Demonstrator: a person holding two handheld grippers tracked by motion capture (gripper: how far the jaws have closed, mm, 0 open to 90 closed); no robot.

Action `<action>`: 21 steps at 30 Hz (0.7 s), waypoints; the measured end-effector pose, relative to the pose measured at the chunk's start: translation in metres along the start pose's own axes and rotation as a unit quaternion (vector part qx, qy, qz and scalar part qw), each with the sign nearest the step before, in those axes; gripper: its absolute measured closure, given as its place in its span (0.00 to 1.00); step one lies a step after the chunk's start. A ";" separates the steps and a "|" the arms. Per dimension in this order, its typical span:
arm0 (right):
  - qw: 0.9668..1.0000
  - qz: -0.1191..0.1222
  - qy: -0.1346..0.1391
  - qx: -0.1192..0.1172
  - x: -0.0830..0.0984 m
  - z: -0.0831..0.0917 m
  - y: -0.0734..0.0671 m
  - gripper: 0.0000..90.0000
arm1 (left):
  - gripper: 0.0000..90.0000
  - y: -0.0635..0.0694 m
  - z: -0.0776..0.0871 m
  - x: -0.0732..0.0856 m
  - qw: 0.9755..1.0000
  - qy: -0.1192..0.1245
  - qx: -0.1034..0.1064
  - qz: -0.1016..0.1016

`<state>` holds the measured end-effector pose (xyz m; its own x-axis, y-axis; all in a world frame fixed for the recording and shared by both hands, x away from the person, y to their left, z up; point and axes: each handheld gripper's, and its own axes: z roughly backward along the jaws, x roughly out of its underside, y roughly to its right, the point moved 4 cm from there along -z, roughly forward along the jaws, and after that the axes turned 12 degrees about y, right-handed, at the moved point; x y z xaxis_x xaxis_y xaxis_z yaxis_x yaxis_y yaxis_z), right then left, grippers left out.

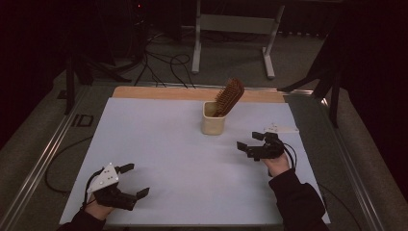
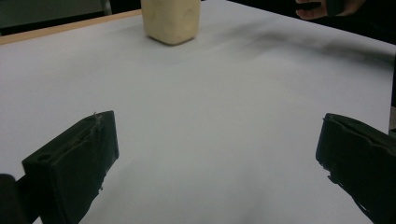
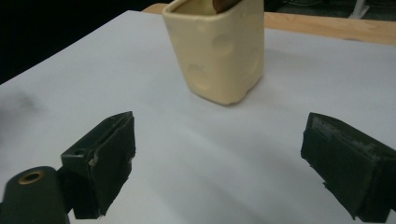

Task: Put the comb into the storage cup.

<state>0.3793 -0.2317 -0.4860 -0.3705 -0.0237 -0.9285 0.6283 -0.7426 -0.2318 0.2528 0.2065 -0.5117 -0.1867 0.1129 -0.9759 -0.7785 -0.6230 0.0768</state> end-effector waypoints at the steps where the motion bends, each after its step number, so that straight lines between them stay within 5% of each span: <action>1: 1.000 0.001 0.000 0.000 0.002 0.002 -0.001 0.11 | 0.00 0.000 0.000 0.000 1.000 0.000 0.000 0.000; 21: 0.999 0.040 0.014 -0.026 0.035 0.043 -0.023 0.11 | 0.00 0.000 0.001 0.000 1.000 -0.001 0.000 0.000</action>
<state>0.3226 -0.2441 -0.5005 -0.2994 -0.0617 -0.9521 0.6899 -0.7033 -0.1713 0.2525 0.2075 -0.5117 -0.1869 0.1141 -0.9757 -0.7780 -0.6236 0.0761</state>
